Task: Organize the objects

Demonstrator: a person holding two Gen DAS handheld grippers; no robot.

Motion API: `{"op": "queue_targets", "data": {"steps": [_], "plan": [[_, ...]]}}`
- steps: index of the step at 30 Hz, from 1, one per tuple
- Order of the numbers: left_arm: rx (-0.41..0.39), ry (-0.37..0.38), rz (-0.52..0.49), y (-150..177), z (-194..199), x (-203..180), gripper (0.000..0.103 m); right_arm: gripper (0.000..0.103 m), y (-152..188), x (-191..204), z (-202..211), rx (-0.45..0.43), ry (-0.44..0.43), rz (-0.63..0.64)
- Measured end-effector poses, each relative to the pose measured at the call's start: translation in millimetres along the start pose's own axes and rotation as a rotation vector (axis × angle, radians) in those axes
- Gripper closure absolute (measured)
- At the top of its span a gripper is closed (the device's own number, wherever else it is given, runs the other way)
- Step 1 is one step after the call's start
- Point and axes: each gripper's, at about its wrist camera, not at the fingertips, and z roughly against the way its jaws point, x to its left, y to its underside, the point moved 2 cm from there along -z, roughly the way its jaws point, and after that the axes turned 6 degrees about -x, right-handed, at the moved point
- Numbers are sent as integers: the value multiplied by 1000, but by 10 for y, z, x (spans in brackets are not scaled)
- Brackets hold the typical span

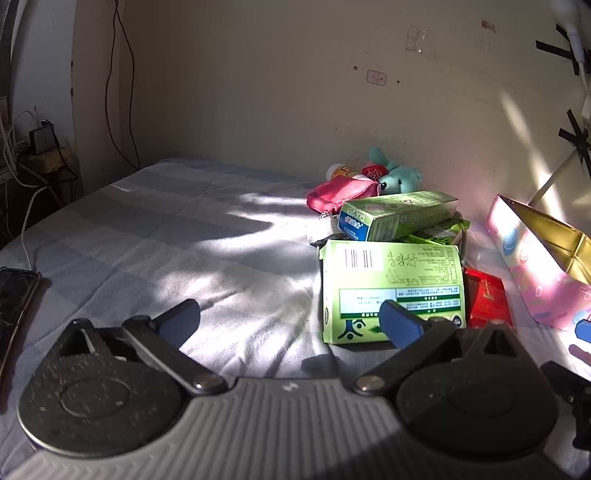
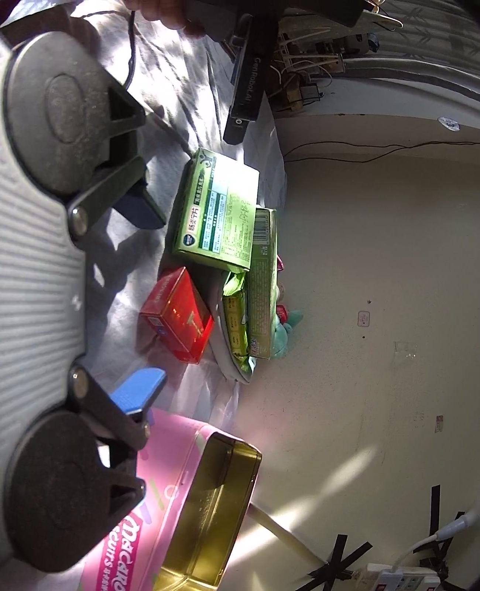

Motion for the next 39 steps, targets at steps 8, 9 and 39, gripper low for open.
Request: {"op": "queue_targets", "data": {"steps": [8, 9, 39], "plan": [[45, 120, 31, -19, -361, 4, 15, 47, -313, 24, -793, 91, -163, -48], [46, 134, 35, -17, -385, 2, 16, 48, -315, 23, -894, 108, -187, -77], [3, 696, -187, -386, -441, -2429, 41, 55, -185, -1639, 140, -182, 204, -372]]}}
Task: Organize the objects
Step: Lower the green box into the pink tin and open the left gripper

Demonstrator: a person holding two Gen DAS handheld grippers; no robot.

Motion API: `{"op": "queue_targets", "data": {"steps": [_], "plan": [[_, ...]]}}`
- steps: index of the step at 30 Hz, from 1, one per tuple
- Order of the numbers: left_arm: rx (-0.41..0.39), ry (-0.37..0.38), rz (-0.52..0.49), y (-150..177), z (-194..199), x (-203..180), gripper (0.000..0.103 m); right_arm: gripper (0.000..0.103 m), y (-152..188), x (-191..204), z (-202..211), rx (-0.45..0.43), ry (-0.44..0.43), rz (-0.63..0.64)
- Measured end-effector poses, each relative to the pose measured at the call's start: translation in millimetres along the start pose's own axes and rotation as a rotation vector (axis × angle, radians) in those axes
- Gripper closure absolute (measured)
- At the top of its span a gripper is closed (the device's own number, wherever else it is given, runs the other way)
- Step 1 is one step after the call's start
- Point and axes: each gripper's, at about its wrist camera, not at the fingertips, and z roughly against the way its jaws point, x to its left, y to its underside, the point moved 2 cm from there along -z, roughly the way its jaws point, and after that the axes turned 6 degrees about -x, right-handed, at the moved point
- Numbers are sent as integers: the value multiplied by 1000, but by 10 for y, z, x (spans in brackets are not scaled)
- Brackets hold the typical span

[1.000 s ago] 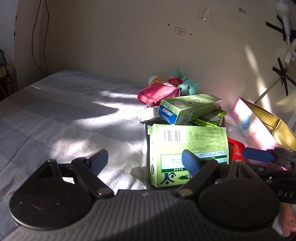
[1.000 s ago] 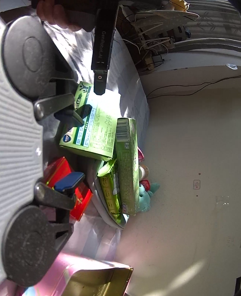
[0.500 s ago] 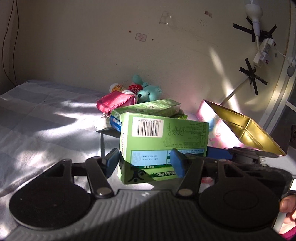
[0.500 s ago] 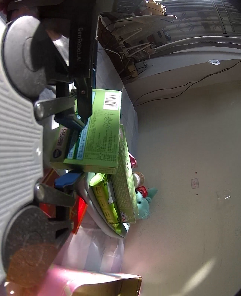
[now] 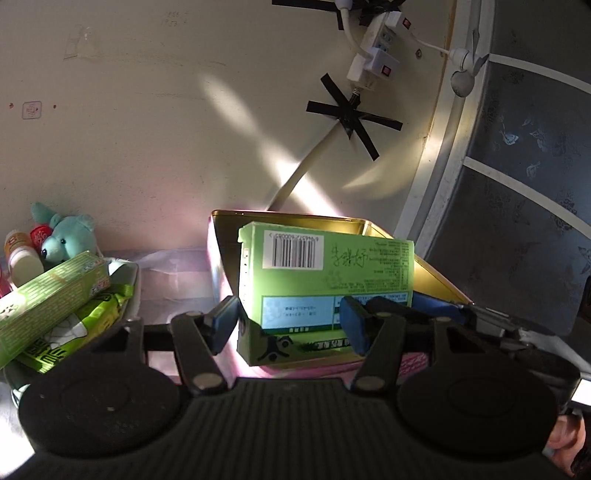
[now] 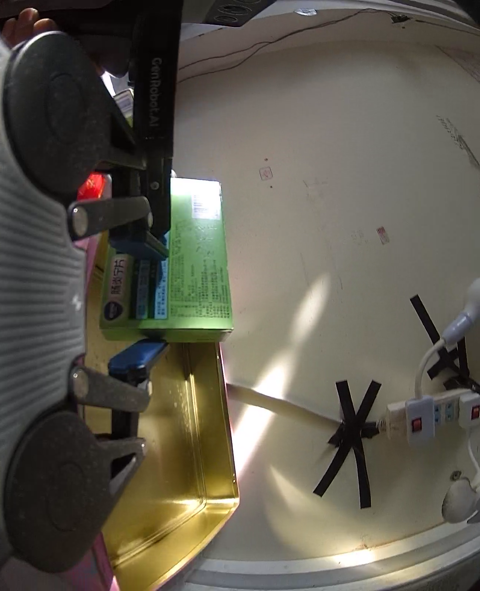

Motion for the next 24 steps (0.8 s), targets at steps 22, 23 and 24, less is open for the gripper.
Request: {"op": "queue_targets", "data": {"steps": [22, 23, 24], "plan": [[-62, -286, -143, 412, 374, -115, 38, 44, 54, -228, 312, -277, 62, 42], [-62, -321, -146, 477, 477, -47, 37, 44, 73, -148, 331, -283, 27, 71], [-57, -358, -140, 545, 570, 37, 37, 44, 97, -69, 338, -277, -13, 93]]}}
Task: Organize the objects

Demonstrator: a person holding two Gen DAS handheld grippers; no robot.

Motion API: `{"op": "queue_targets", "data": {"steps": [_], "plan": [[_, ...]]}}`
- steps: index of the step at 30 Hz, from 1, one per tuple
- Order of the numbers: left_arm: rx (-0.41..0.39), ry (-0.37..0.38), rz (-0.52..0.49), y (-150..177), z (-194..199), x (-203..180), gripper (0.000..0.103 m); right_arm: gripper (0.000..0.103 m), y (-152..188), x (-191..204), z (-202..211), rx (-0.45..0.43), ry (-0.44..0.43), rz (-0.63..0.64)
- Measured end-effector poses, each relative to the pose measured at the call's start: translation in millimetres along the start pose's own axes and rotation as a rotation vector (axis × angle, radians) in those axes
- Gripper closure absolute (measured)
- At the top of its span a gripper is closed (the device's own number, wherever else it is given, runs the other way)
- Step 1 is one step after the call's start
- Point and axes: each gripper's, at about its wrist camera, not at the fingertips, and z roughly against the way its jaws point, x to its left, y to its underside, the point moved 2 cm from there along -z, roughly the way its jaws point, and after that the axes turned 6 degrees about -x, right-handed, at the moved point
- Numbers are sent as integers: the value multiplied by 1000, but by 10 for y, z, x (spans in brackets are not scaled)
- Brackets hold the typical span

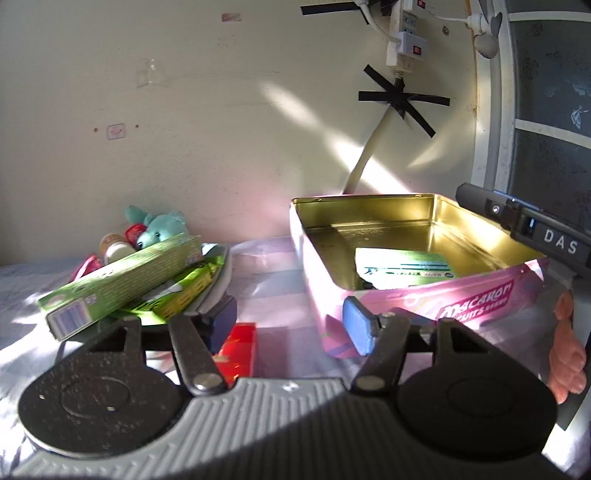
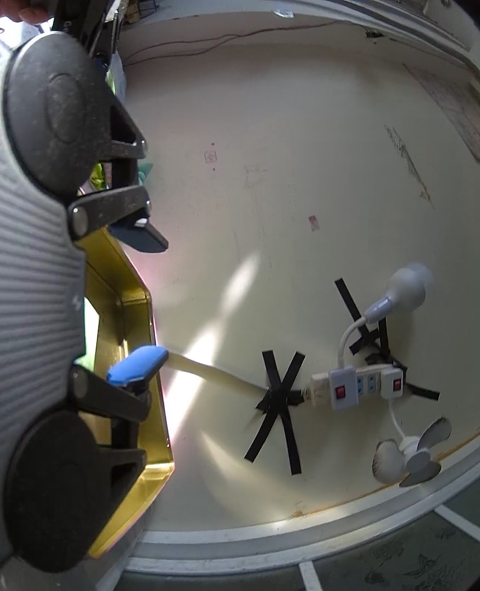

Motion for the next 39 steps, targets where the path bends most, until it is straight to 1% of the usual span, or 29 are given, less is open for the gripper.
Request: {"op": "queue_targets", "data": {"steps": [1, 2, 5, 8, 10, 11, 13, 14, 15, 17, 18, 19, 20, 21, 22, 23, 24, 25, 27, 29, 32, 33, 34, 36, 37, 39], "plan": [[19, -42, 16, 96, 58, 133, 37, 44, 22, 85, 7, 12, -46, 12], [37, -66, 32, 160, 79, 221, 37, 44, 48, 160, 14, 28, -84, 24], [107, -144, 127, 377, 128, 555, 37, 44, 146, 425, 34, 88, -194, 80], [121, -182, 162, 468, 162, 688, 37, 46, 237, 666, 82, 123, -283, 148], [133, -182, 168, 483, 154, 702, 37, 46, 298, 770, 96, 143, -312, 186], [132, -174, 164, 477, 150, 690, 36, 46, 323, 802, 94, 151, -316, 199], [122, -161, 144, 432, 103, 627, 26, 44, 363, 831, 88, 164, -311, 217], [109, -154, 125, 416, 72, 564, 19, 44, 380, 831, 83, 169, -303, 222], [102, -144, 108, 398, 37, 516, 17, 43, 391, 826, 69, 174, -294, 220], [111, -101, 78, 375, -83, 383, 16, 42, 407, 803, 48, 188, -281, 207], [115, -87, 71, 368, -127, 347, 14, 42, 413, 785, 36, 196, -273, 200], [120, -80, 56, 364, -189, 297, 13, 42, 417, 770, 22, 202, -266, 195], [125, -89, 36, 367, -254, 251, 12, 42, 422, 765, 16, 207, -262, 192], [138, -110, 15, 381, -333, 223, 13, 42, 426, 750, 5, 213, -258, 190], [169, -131, 12, 401, -415, 229, 14, 42, 424, 743, -6, 216, -257, 188], [197, -131, 21, 414, -460, 246, 30, 41, 424, 741, -9, 218, -259, 187], [230, -95, 52, 428, -491, 289, 45, 41, 423, 738, -13, 220, -263, 185], [227, -64, 76, 427, -461, 332, 45, 40, 426, 741, -11, 222, -266, 185], [233, 11, 65, 453, -375, 363, 45, 40, 427, 750, -33, 236, -278, 184], [246, 114, -6, 516, -205, 351, 45, 40, 433, 749, -40, 251, -291, 174], [235, 228, -104, 618, 65, 406, 44, 37, 440, 720, -77, 304, -346, 104], [228, 232, -129, 639, 128, 426, 43, 37, 452, 719, -100, 335, -374, 71], [226, 217, -169, 669, 198, 470, 39, 37, 464, 726, -119, 358, -391, 49], [223, 167, -186, 678, 291, 550, 13, 37, 487, 761, -153, 397, -414, 25], [210, 149, -158, 646, 358, 638, 12, 37, 494, 788, -162, 414, -427, 20], [192, 158, -67, 600, 494, 795, 12, 37, 501, 830, -161, 443, -454, 11]]}}
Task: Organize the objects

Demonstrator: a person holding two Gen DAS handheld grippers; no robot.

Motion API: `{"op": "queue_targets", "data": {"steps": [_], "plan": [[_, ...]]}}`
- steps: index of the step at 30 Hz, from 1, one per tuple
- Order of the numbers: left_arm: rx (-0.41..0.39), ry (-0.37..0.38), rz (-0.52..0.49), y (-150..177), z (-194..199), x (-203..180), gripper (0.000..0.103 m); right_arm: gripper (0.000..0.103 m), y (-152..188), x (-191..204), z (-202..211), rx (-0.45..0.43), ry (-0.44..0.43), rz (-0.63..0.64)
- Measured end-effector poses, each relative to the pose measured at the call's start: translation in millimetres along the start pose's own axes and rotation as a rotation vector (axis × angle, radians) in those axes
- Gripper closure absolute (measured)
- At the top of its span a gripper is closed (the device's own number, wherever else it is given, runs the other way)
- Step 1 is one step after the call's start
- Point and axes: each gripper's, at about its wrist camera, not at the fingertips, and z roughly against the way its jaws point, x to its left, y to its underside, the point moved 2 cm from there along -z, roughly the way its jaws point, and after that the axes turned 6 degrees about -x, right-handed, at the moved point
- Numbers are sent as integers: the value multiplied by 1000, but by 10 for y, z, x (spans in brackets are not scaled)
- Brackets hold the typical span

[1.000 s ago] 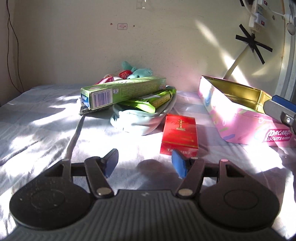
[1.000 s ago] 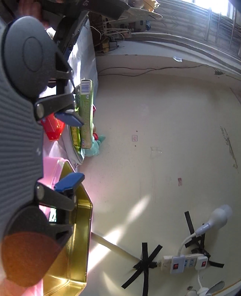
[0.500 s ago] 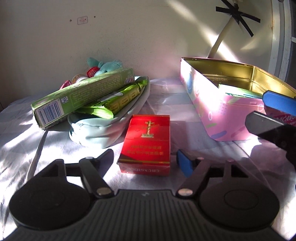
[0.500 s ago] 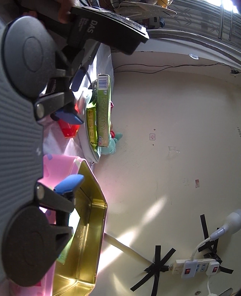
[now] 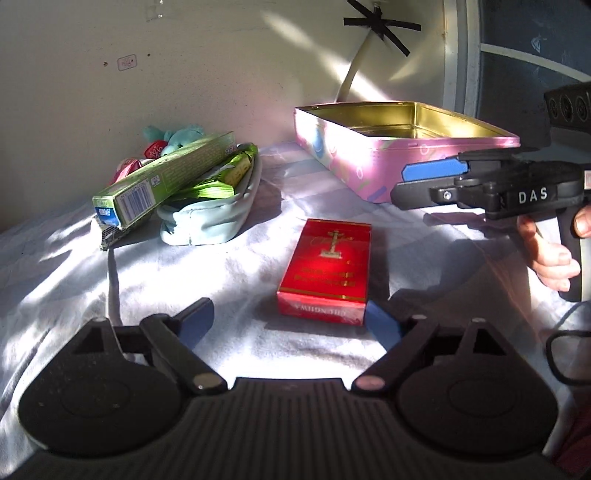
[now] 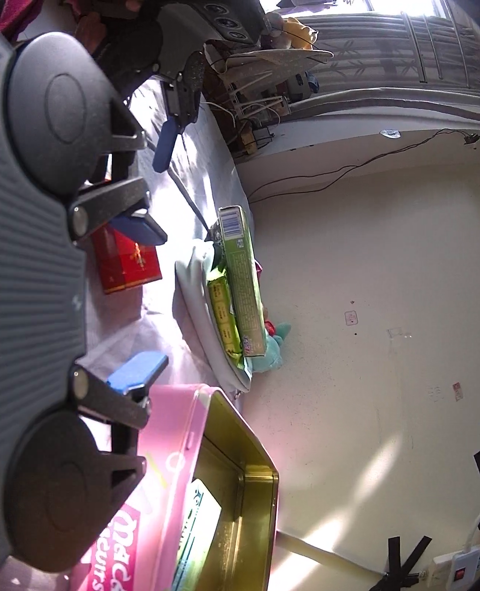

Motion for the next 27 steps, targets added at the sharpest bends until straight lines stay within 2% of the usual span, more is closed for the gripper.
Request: {"op": "queue_targets", "data": {"steps": [3, 4, 7, 10, 13, 16, 19, 20, 21, 24, 27], "plan": [[-34, 26, 169, 0, 212, 183, 13, 37, -34, 61, -40, 49, -54, 16], [-39, 53, 245, 17, 287, 229, 14, 37, -39, 83, -56, 66, -69, 34], [-31, 124, 368, 21, 323, 218, 16, 32, -25, 172, -156, 133, -86, 135], [-14, 127, 387, -20, 233, 135, 19, 32, 27, 180, -270, 189, -105, 174], [28, 125, 417, -36, 80, 133, 21, 31, 38, 159, -376, 217, -122, 157], [99, 172, 527, -22, -157, 237, 26, 27, 62, 129, -463, 247, -162, 132], [143, 217, 607, 22, -332, 282, 38, 26, 109, 181, -539, 298, -179, 152], [141, 218, 608, 11, -365, 279, 45, 27, 114, 217, -540, 295, -178, 176], [142, 207, 598, -7, -372, 266, 47, 26, 126, 259, -550, 295, -175, 202], [147, 188, 539, -91, -387, 186, 47, 33, 136, 307, -520, 269, -111, 251], [124, 207, 488, -229, -337, 160, 47, 40, 80, 297, -402, 212, -55, 254]]}}
